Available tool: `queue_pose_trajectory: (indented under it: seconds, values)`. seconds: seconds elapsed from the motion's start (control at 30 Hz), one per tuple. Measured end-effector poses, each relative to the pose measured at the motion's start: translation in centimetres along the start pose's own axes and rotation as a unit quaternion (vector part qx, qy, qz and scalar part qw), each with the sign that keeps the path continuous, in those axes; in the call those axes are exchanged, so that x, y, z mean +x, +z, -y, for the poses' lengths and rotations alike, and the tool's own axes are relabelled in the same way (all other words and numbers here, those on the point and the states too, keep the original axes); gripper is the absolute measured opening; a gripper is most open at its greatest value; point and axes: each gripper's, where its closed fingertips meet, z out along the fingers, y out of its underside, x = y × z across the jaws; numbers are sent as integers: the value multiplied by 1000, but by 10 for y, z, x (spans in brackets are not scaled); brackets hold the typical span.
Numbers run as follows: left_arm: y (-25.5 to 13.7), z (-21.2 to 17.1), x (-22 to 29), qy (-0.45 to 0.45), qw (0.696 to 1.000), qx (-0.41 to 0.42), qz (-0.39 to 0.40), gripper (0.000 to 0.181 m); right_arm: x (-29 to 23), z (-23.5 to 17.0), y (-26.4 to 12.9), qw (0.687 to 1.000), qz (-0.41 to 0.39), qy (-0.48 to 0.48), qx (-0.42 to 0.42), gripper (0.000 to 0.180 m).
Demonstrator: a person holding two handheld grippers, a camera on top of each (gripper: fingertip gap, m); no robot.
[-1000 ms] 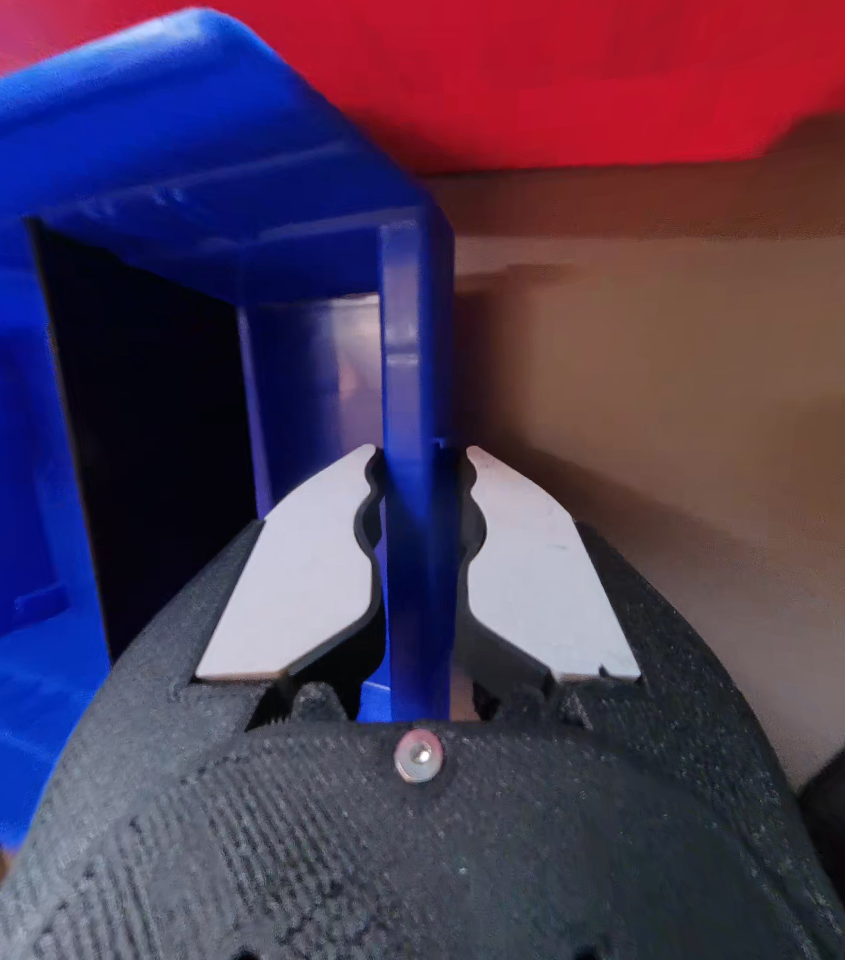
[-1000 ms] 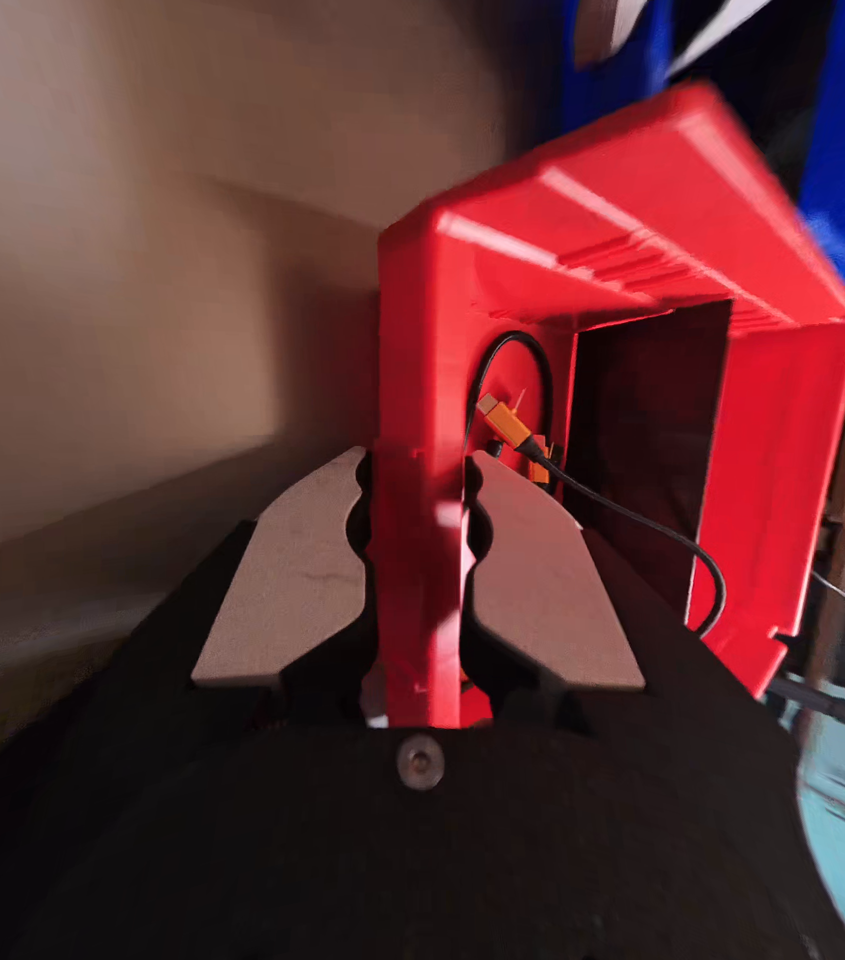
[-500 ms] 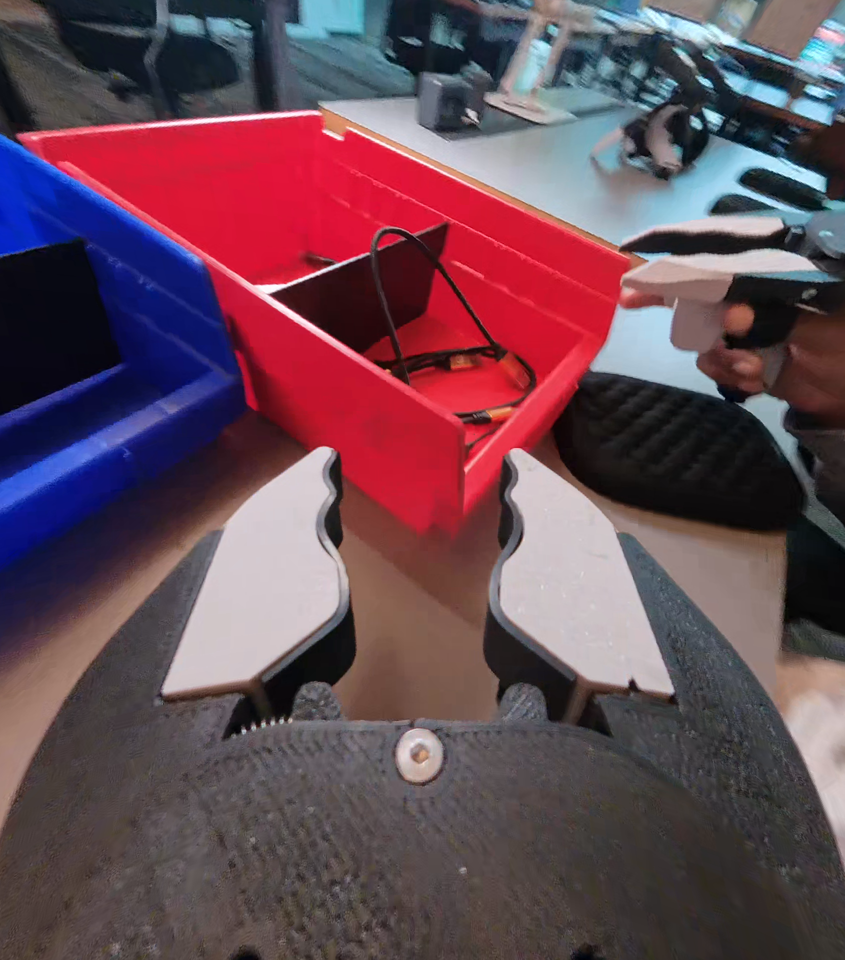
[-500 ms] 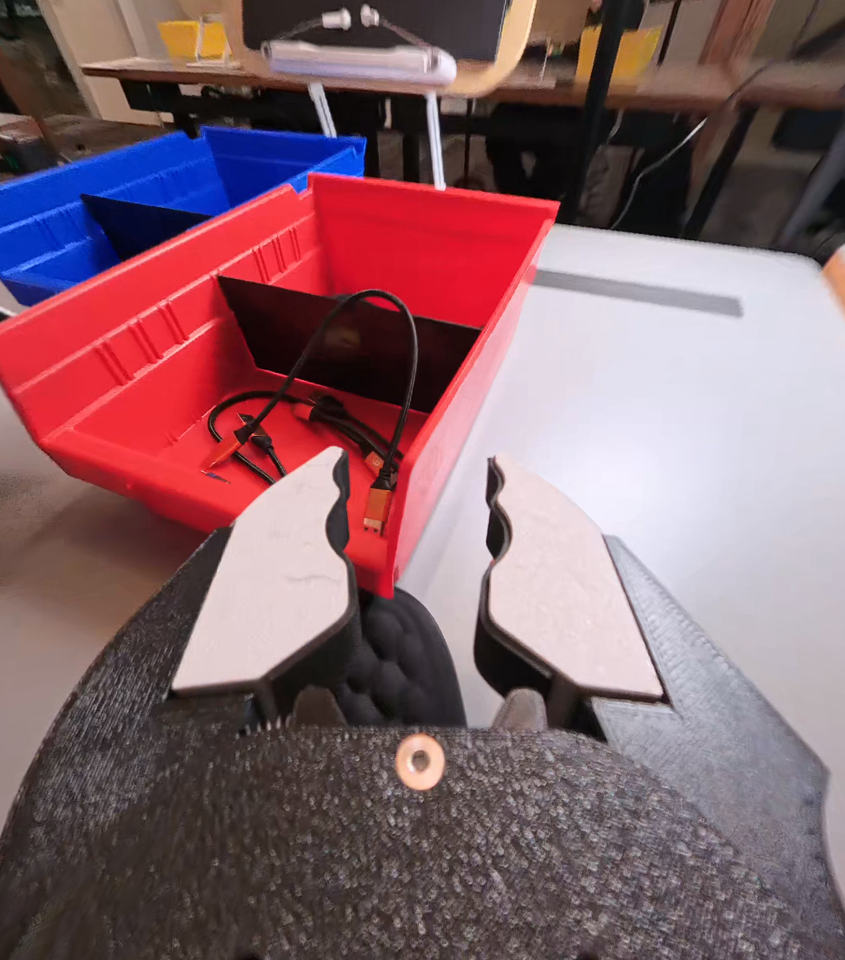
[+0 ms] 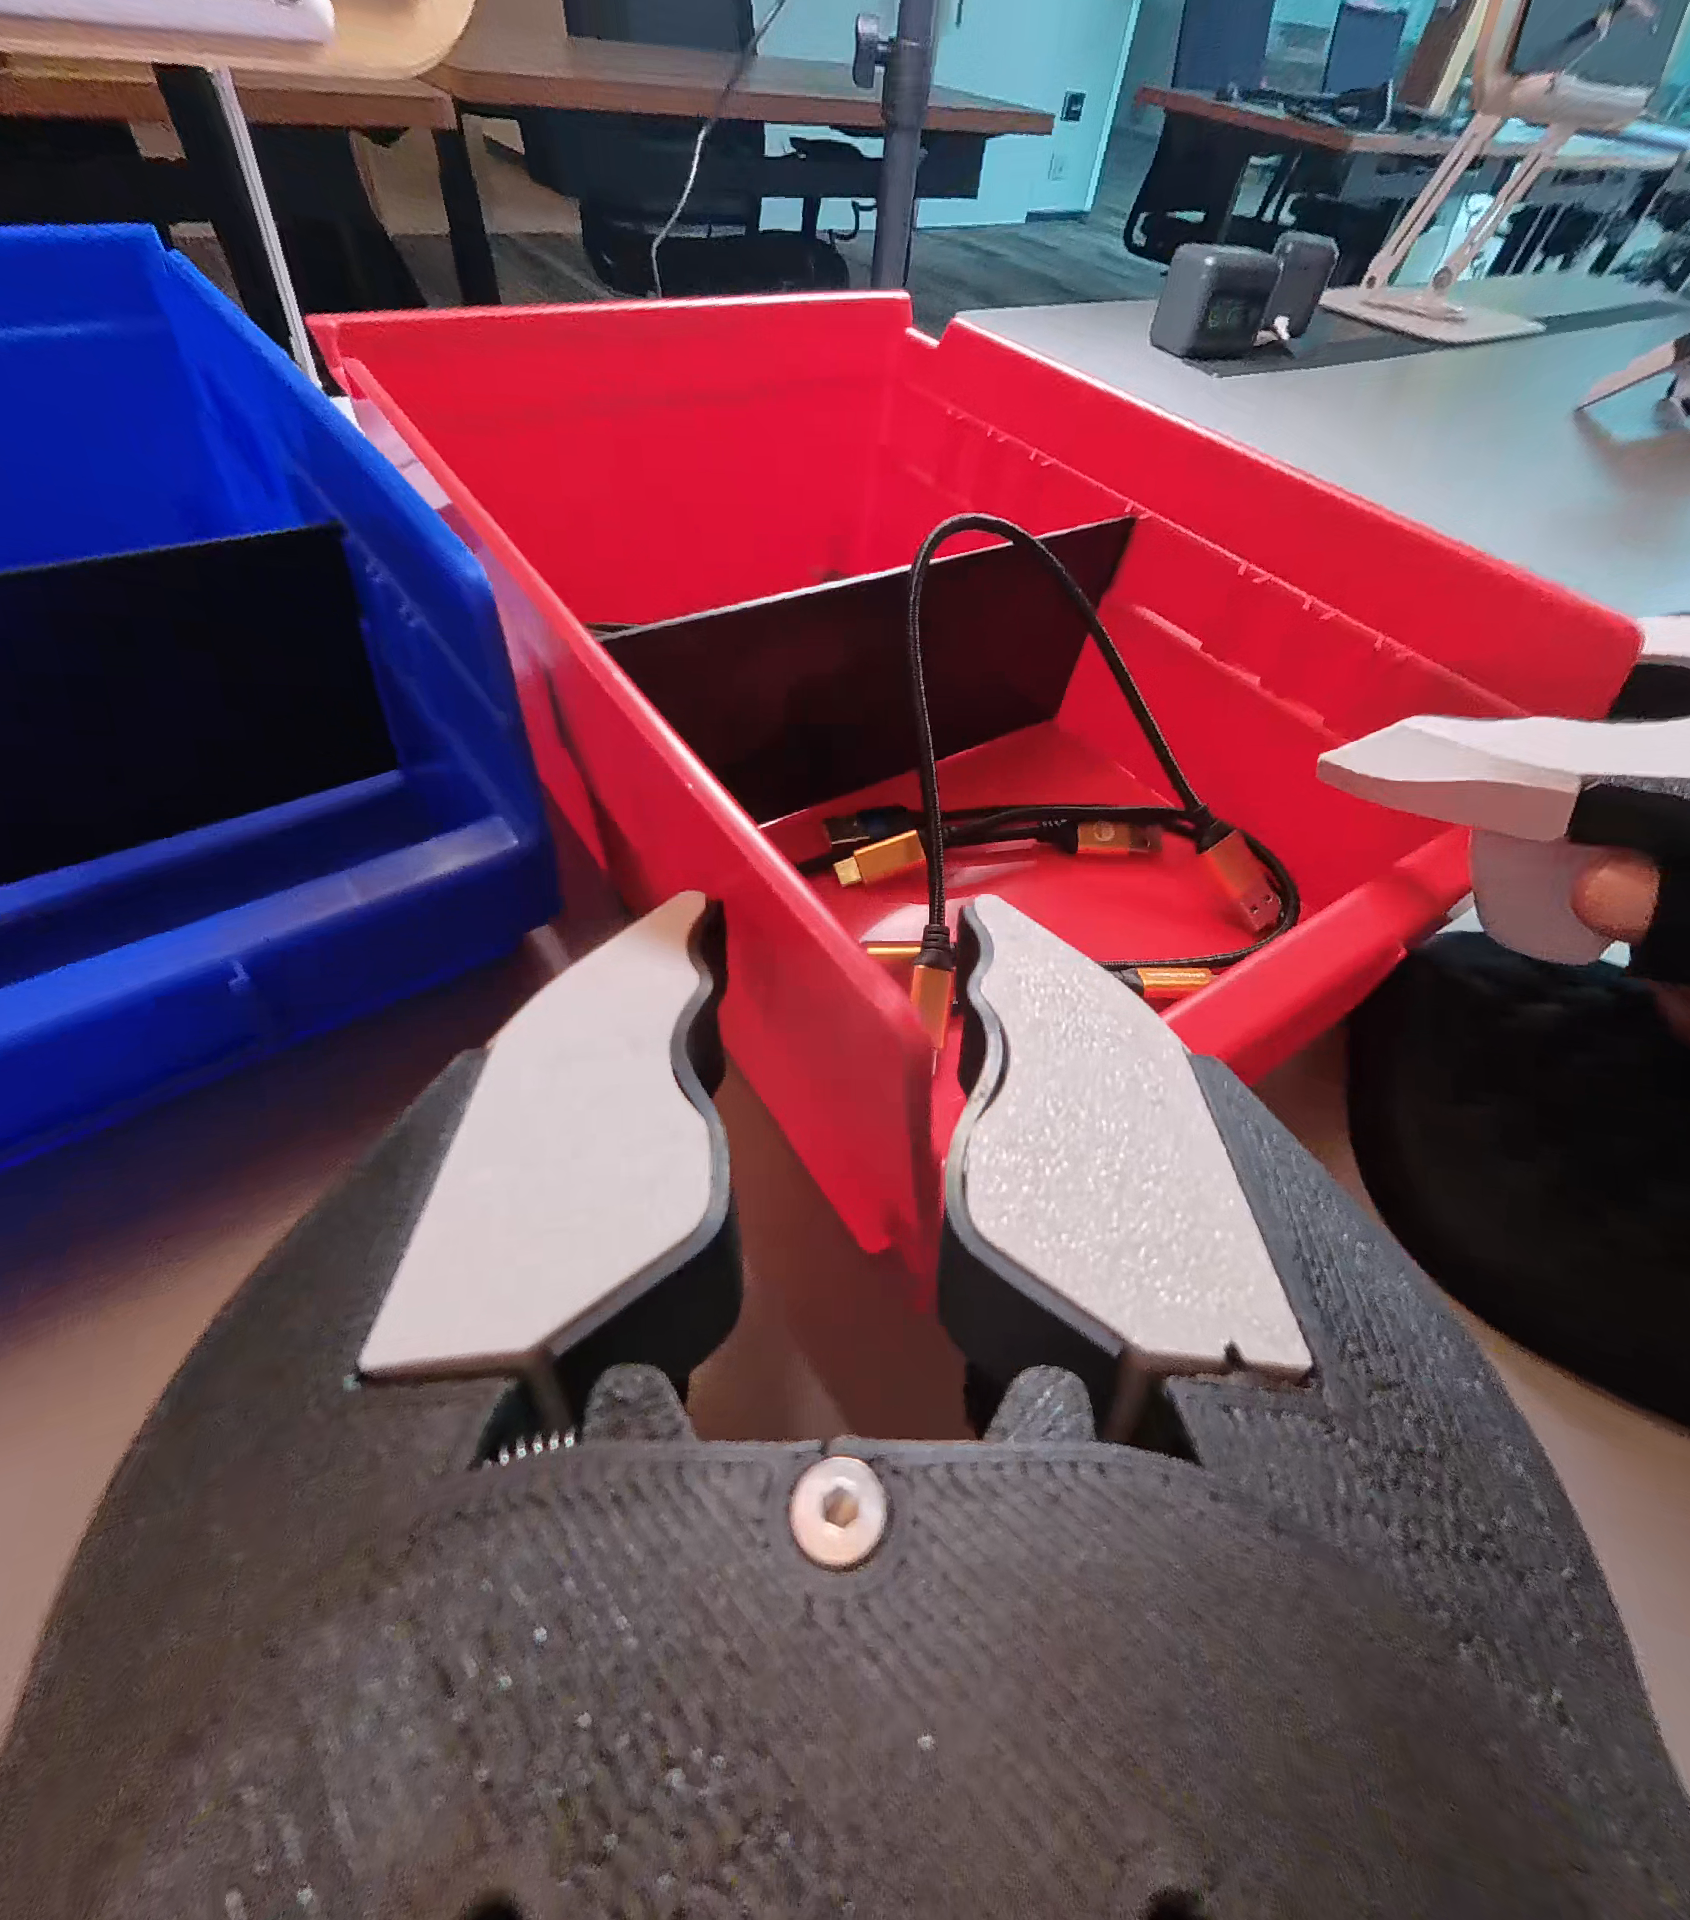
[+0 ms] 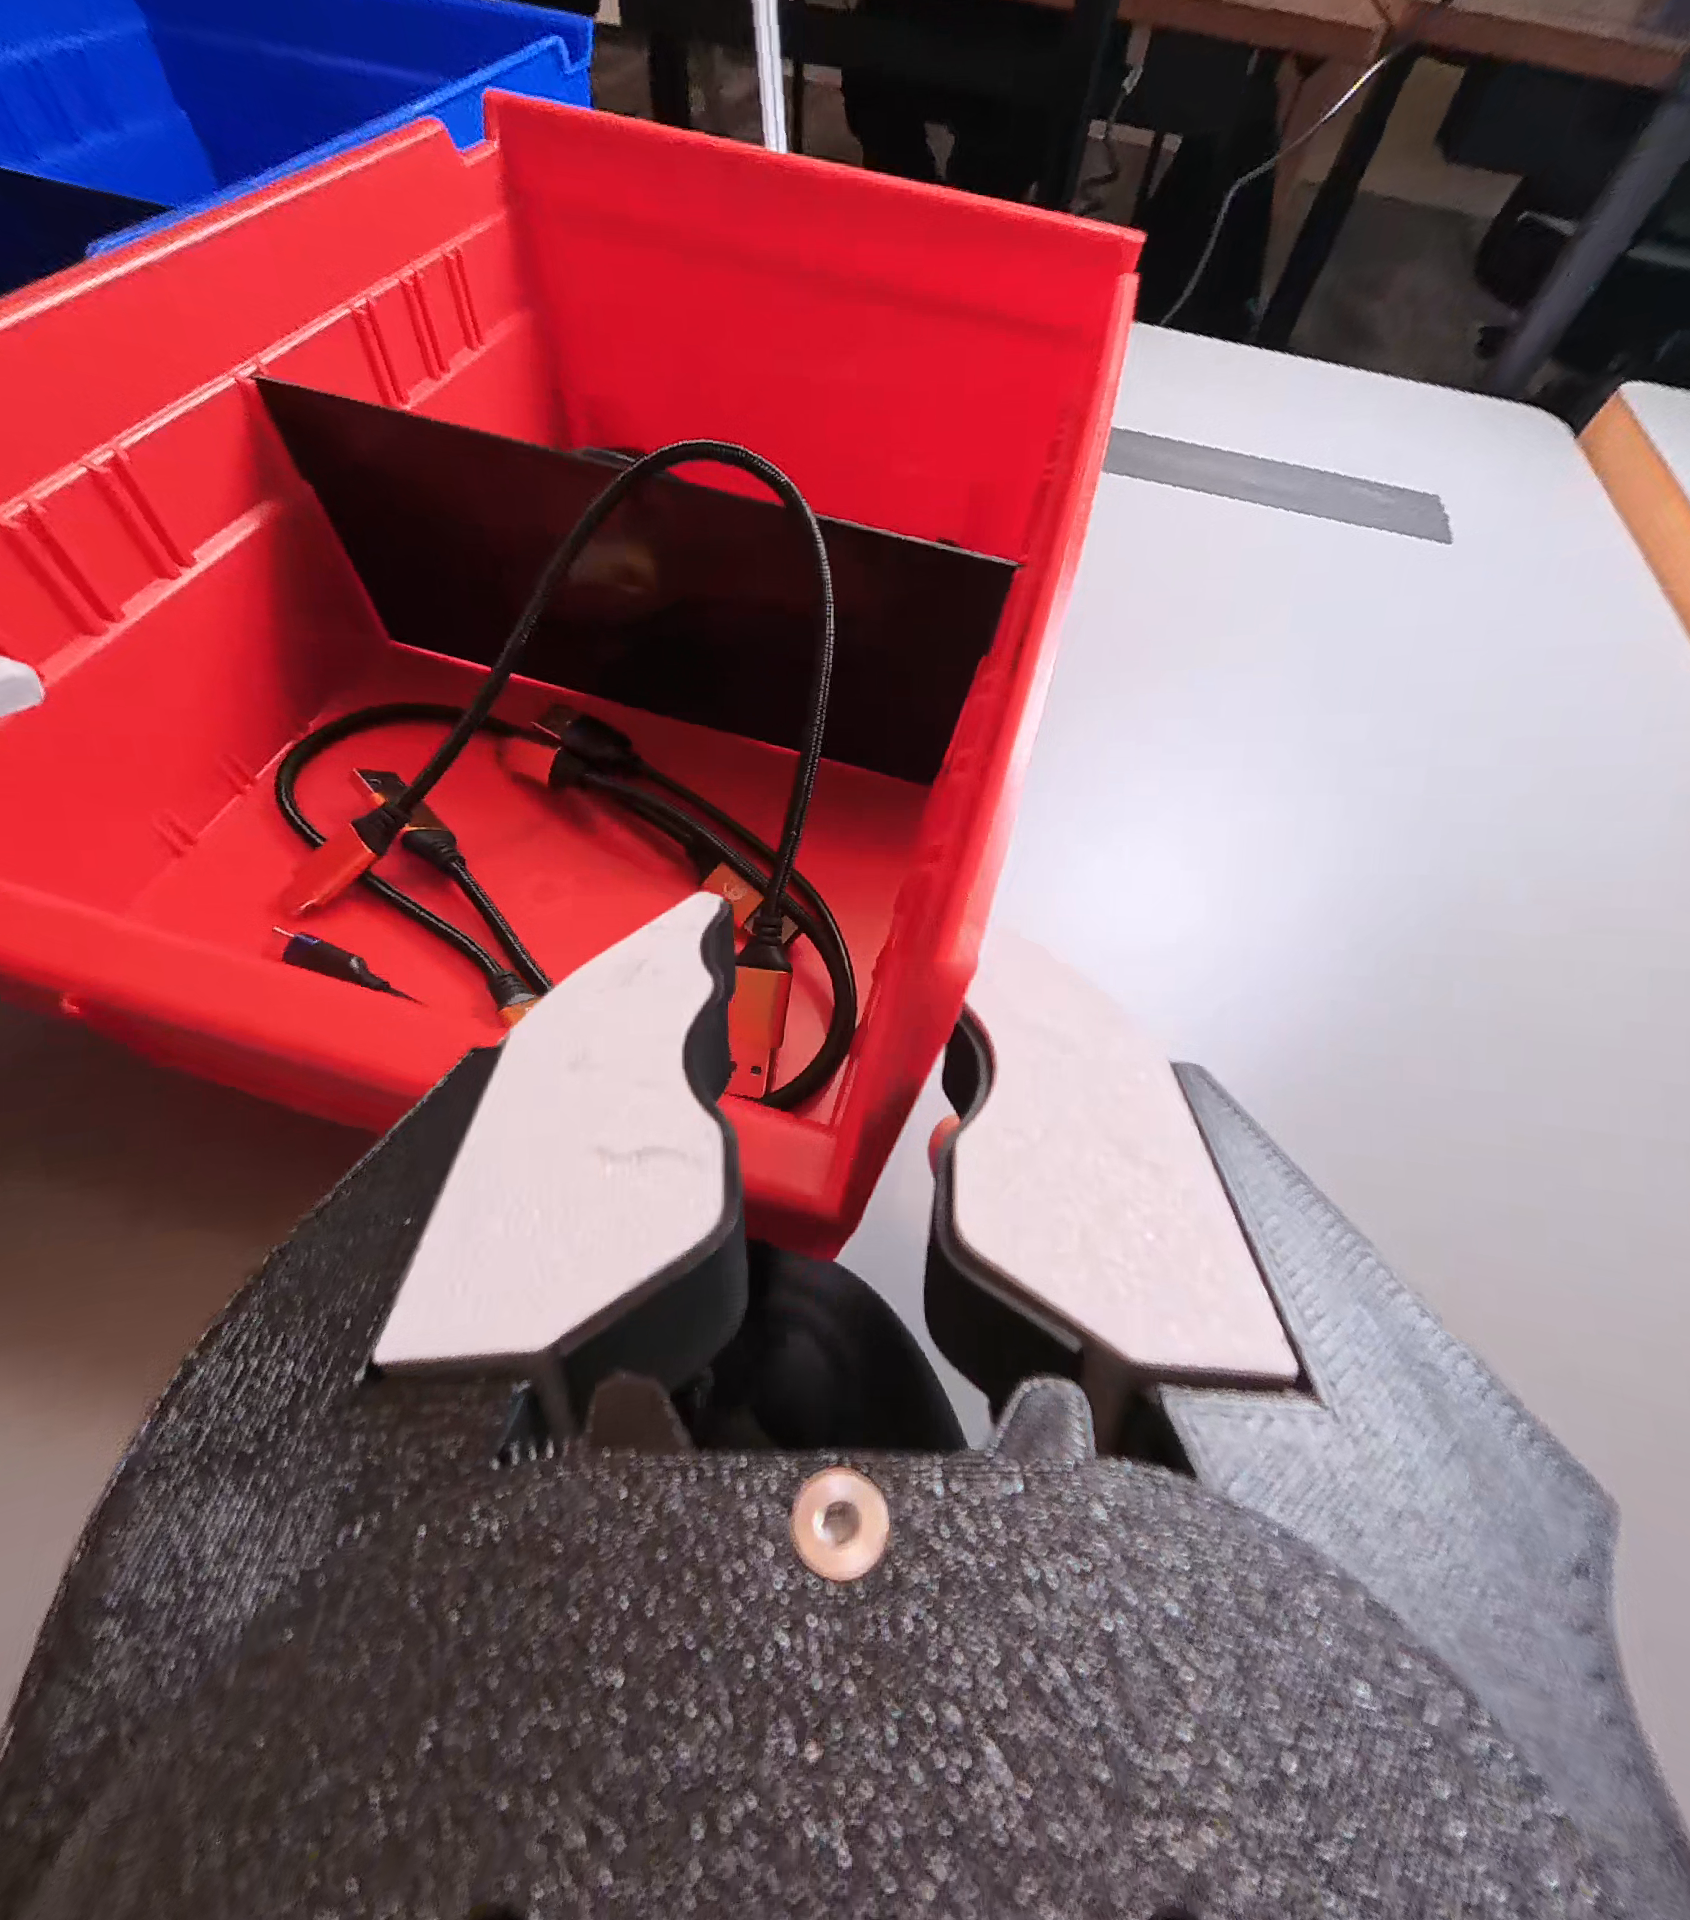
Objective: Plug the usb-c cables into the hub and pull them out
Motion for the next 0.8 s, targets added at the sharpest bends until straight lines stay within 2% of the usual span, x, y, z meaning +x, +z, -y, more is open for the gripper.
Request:
queue_pose_trajectory:
  seconds: [0.03, 0.13, 0.3, 0.4, 0.6, 0.7, 0.8]
  values:
    - [0, 1, -2, -14, 1000, 3, -3, 41, 1, 1, -1, 1000, -5, 2, 3, 33]
    - [1, 3, -8, -26, 1000, 3, 1, 32, 8, 3, -5, 999, -16, 23, 15, 9]
    - [-3, 10, -3, -22, 1000, -1, 2, 28, 12, 15, -21, 997, -46, 37, 46, 4]
    - [-21, 37, -5, -4, 1000, 23, 3, 26, 0, 42, -42, 994, -51, 23, 89, 6]
    - [-93, 120, -41, 23, 993, 105, 48, 22, -56, 143, -74, 980, -1, -7, 197, 9]
    - [-139, 149, -81, 33, 985, 132, 105, 20, -105, 185, -67, 973, 41, -20, 227, 9]
    - [-188, 161, -129, 31, 975, 142, 166, 18, -163, 216, -49, 966, 92, -29, 241, 9]
